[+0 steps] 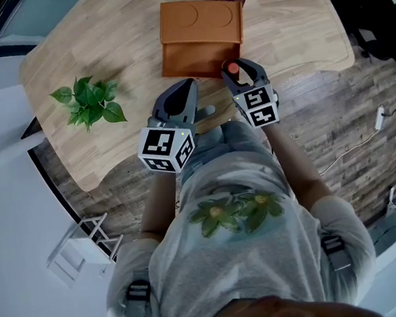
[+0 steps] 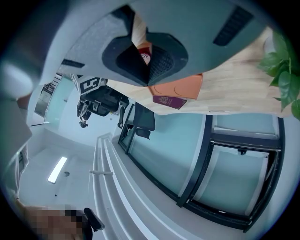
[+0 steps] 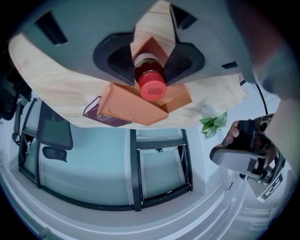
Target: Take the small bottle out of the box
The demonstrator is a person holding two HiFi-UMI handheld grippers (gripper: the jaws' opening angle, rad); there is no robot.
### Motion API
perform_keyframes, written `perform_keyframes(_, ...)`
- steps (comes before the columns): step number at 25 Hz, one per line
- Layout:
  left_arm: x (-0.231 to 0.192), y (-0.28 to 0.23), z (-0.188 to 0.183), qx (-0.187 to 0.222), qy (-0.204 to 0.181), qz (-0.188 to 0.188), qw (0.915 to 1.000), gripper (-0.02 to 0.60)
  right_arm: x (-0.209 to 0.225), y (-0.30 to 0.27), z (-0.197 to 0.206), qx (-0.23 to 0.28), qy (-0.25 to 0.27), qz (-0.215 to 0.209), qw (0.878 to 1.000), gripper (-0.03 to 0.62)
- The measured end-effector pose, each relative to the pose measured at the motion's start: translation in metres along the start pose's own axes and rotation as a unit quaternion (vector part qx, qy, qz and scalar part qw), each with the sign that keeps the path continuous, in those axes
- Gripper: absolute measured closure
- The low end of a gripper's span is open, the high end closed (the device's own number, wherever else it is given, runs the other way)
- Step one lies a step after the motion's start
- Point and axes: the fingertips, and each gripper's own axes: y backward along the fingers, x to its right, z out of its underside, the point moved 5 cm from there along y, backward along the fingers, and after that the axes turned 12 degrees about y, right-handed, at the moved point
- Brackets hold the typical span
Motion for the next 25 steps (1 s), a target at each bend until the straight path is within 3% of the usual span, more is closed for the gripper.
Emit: perform_keyframes(25,0.007,0.014,-0.011,0.014,-0.012,-0.005,0.9998,0.574,-0.001,0.015,-0.019,0.026,0.014,-0.012,0.999,0.407)
